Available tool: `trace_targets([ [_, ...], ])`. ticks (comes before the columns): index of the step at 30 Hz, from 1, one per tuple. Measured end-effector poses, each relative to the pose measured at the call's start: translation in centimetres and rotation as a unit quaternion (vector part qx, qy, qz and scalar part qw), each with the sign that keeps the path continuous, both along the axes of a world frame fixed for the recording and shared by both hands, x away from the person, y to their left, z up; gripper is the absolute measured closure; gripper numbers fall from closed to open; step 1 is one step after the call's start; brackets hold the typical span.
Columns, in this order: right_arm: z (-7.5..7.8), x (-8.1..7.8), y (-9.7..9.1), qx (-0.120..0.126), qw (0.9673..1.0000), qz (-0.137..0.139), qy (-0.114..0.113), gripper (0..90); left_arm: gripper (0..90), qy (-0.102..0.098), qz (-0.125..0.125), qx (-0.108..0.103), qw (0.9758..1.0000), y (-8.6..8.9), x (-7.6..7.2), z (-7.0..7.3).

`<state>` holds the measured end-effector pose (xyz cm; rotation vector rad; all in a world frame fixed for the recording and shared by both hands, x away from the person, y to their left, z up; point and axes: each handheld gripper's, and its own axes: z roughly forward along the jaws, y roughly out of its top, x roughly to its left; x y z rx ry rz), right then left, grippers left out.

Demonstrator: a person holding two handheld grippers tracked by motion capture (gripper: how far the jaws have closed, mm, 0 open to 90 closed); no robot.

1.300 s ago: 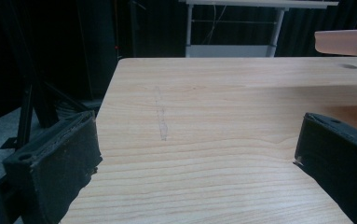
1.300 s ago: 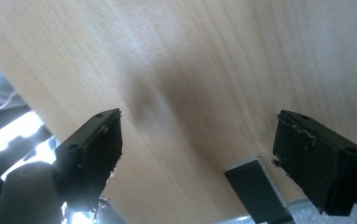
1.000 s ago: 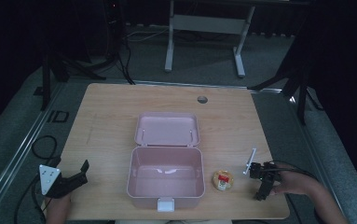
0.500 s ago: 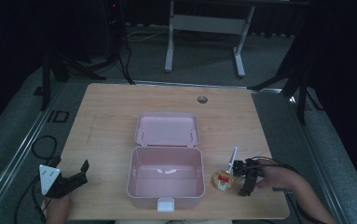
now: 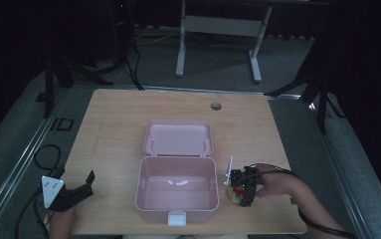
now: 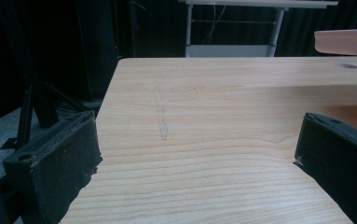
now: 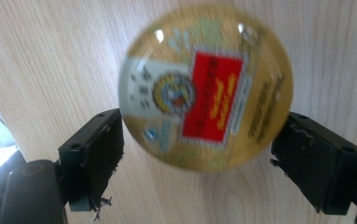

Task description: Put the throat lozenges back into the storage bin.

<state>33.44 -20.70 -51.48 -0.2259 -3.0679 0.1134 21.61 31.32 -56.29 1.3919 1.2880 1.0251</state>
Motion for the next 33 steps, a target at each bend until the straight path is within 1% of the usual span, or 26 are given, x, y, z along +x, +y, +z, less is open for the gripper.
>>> trace_targets([
  [4,-0.2,0.0,1.0,-0.003,0.9998,0.018,-0.004,15.8,0.2,0.0,-0.001,0.0,1.0,0.0,0.0,0.0],
  [5,-0.3,0.0,1.2,-0.007,0.9997,0.022,-0.005,15.8,0.3,0.0,-0.001,0.0,1.0,0.0,0.0,0.0],
  [7,-0.4,0.0,1.5,-0.008,0.9997,0.02,-0.008,16.4,0.2,0.0,-0.001,0.0,1.0,0.0,0.0,0.0],
  [9,-0.6,0.0,1.7,-0.01,0.9996,0.027,-0.006,16.6,0.2,0.0,-0.001,-0.001,1.0,0.0,0.0,0.0],
  [10,-0.7,0.0,1.7,-0.012,0.9995,0.028,-0.005,19.1,0.2,0.001,-0.001,-0.001,1.0,0.0,0.0,0.0],
  [11,-0.7,0.0,1.8,-0.017,0.9994,0.031,-0.007,19.2,0.3,0.0,-0.001,-0.001,1.0,0.0,0.0,0.0],
  [12,-0.7,0.0,1.8,-0.018,0.9994,0.028,-0.006,19.5,0.2,0.0,-0.002,-0.001,1.0,0.0,0.0,0.0],
  [17,-0.4,-0.1,1.9,-0.021,0.9992,0.034,-0.002,19.8,0.2,0.0,-0.002,-0.001,1.0,0.0,0.0,0.0],
  [19,-0.3,-0.2,1.8,-0.023,0.9993,0.03,0.002,19.9,0.2,0.0,-0.003,-0.001,1.0,0.0,0.0,0.0],
  [20,0.1,-0.3,1.7,-0.023,0.9992,0.03,0.013,19.9,0.3,0.0,-0.003,-0.002,1.0,0.0,0.0,0.0],
  [21,0.4,-0.2,1.7,-0.026,0.9991,0.031,0.016,19.9,0.3,0.0,-0.003,-0.001,1.0,0.0,0.0,0.0],
  [23,0.9,-0.3,1.6,-0.025,0.9994,0.021,0.012,19.9,0.3,0.0,-0.003,-0.001,1.0,0.0,0.0,0.0],
  [25,1.4,-0.3,1.5,-0.022,0.9995,0.02,0.005,19.8,0.2,0.0,-0.003,-0.001,1.0,0.0,0.0,0.0],
  [28,2.3,-0.3,1.4,-0.006,0.9997,0.019,-0.011,19.9,0.2,0.0,-0.003,-0.001,1.0,0.0,0.0,0.0],
  [30,2.7,-0.2,1.3,-0.009,0.9999,0.009,0.005,19.9,0.3,0.0,-0.003,-0.001,1.0,0.0,0.0,0.0],
  [32,3.2,-0.3,1.1,-0.011,0.9999,0.012,-0.002,20.0,0.2,0.001,-0.003,0.0,1.0,0.0,0.0,0.0],
  [33,3.4,-0.4,1.0,-0.011,0.9998,0.014,0.002,20.0,0.3,0.001,-0.003,0.0,1.0,0.0,0.0,0.0],
])
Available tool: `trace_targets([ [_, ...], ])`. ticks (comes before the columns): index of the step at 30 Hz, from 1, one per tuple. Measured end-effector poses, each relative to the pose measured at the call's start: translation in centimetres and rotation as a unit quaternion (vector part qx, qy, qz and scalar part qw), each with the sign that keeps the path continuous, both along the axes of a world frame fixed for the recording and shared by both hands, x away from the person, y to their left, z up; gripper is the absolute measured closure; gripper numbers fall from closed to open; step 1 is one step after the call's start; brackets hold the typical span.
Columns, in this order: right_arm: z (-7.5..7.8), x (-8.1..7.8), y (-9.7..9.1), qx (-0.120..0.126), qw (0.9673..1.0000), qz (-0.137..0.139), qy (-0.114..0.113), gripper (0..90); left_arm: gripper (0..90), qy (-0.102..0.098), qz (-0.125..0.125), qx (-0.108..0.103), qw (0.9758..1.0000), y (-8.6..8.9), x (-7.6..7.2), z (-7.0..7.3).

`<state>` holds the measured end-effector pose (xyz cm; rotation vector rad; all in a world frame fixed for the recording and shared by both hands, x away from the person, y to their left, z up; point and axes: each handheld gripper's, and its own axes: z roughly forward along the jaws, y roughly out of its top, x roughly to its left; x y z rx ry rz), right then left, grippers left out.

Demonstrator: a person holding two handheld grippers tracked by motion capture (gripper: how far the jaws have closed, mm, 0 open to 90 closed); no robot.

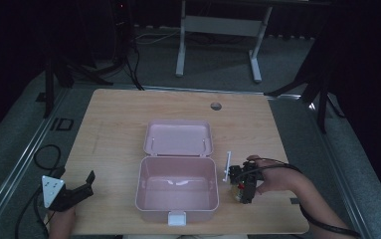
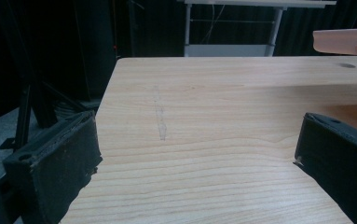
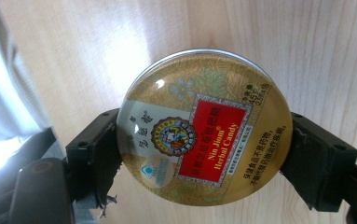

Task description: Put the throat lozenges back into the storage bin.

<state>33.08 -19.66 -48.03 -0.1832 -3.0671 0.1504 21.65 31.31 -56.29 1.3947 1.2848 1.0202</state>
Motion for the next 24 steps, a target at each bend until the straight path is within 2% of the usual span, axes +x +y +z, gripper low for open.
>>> trace_targets([
  [4,1.6,-0.3,-0.2,0.009,0.9999,-0.002,-0.011,20.1,0.2,0.001,0.0,0.0,1.0,0.0,0.0,0.0],
  [11,4.1,-0.9,-0.1,0.002,0.9999,-0.011,-0.005,20.1,0.3,0.002,0.0,0.001,1.0,0.0,0.0,0.0],
  [17,5.9,-1.7,0.6,0.006,0.9999,-0.014,-0.002,20.1,0.2,0.002,0.001,0.002,1.0,0.0,0.0,0.0],
  [20,6.6,-1.9,0.9,0.012,0.9998,-0.016,-0.003,20.1,0.2,0.002,0.001,0.002,1.0,0.0,0.0,0.0],
  [24,8.8,-2.1,2.1,0.03,0.9994,-0.017,-0.008,20.1,0.2,0.002,0.0,0.002,1.0,0.0,0.0,0.0],
])
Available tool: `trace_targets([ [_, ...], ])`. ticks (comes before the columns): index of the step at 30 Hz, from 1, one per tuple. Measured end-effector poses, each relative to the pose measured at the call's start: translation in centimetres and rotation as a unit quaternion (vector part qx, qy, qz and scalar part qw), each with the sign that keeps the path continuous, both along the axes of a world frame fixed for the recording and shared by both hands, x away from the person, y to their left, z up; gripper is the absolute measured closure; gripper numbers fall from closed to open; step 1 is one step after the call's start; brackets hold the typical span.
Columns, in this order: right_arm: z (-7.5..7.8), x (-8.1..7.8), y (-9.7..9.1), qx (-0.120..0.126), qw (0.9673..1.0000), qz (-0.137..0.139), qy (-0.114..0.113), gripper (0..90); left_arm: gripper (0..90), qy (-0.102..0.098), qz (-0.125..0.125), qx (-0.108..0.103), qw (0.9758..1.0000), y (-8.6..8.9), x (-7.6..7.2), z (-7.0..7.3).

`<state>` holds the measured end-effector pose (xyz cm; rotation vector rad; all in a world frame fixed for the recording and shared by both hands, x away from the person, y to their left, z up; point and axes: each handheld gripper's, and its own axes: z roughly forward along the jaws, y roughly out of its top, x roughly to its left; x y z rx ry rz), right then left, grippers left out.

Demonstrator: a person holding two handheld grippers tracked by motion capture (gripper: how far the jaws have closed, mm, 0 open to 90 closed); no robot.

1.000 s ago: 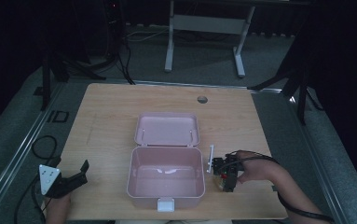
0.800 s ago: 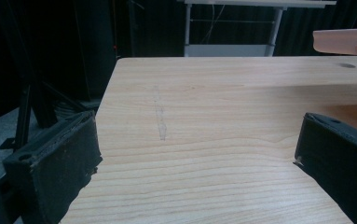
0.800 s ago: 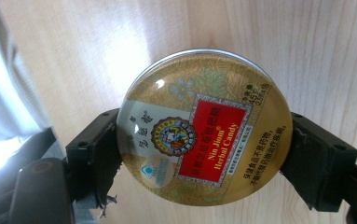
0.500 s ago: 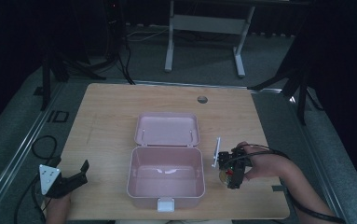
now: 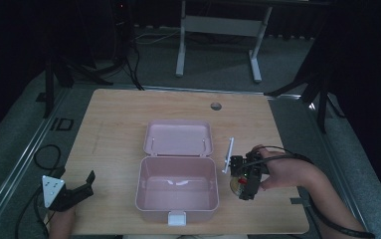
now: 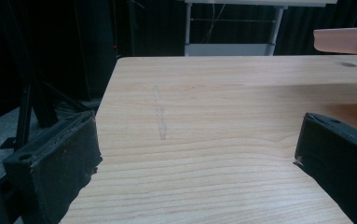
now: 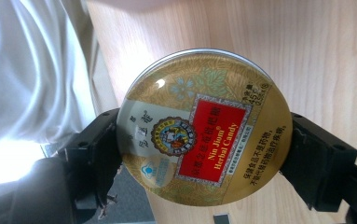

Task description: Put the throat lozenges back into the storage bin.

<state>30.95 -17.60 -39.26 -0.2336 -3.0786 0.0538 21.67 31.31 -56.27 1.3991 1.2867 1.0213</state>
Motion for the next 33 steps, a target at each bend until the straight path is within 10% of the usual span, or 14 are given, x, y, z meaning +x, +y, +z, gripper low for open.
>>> trace_targets([
  [19,2.9,-1.4,6.8,0.026,0.997,0.073,-0.004,20.1,0.3,0.0,-0.001,-0.002,1.0,0.0,0.0,0.0],
  [33,0.7,-1.1,10.5,0.028,0.9943,0.103,0.002,20.1,0.3,-0.001,-0.004,-0.004,1.0,0.1,0.0,0.0],
])
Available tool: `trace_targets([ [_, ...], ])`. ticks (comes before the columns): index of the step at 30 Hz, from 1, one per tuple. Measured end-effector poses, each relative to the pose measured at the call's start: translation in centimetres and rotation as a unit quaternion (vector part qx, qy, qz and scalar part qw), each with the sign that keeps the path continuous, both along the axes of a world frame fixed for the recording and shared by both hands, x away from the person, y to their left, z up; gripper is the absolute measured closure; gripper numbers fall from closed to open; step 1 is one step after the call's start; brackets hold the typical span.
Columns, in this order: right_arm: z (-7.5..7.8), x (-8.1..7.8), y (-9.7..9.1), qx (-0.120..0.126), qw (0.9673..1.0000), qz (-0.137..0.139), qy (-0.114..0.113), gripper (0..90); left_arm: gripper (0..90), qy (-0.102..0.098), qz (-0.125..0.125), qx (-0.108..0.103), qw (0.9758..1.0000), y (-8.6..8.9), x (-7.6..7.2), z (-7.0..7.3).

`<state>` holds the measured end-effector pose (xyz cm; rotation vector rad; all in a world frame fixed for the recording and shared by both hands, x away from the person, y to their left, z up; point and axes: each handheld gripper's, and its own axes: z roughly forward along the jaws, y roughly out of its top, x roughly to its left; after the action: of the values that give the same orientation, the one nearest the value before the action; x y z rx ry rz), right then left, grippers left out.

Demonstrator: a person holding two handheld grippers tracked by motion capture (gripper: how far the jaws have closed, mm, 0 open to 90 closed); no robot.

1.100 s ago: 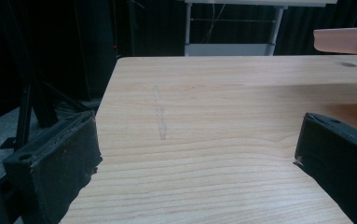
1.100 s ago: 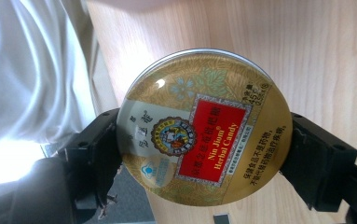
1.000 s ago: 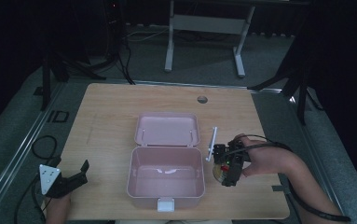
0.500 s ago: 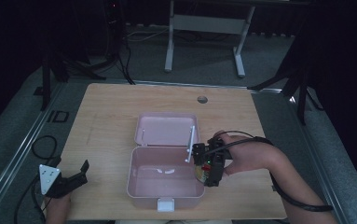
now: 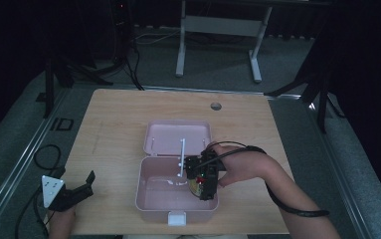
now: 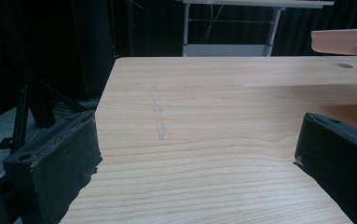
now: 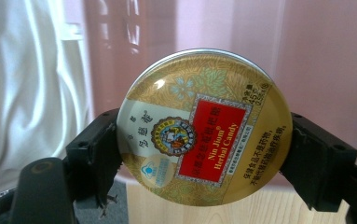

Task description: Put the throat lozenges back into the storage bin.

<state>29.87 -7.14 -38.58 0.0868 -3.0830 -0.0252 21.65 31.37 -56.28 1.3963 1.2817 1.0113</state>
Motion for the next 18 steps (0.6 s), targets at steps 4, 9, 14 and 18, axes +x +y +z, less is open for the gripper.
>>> trace_targets([
  [4,-1.5,0.4,0.4,-0.012,0.9999,-0.002,0.006,20.1,0.3,-0.001,0.0,0.0,1.0,0.0,0.0,0.0],
  [9,-3.5,1.0,0.5,-0.023,0.9996,-0.007,0.011,20.2,0.2,0.0,0.0,0.0,1.0,0.0,0.0,0.0],
  [14,-5.0,1.5,0.8,-0.023,0.9995,-0.013,0.016,20.2,0.3,0.0,0.0,0.001,1.0,0.0,0.0,0.0],
  [18,-5.8,1.7,1.0,-0.028,0.9993,-0.019,0.016,20.1,0.3,0.001,0.0,0.002,1.0,0.0,0.0,0.0],
])
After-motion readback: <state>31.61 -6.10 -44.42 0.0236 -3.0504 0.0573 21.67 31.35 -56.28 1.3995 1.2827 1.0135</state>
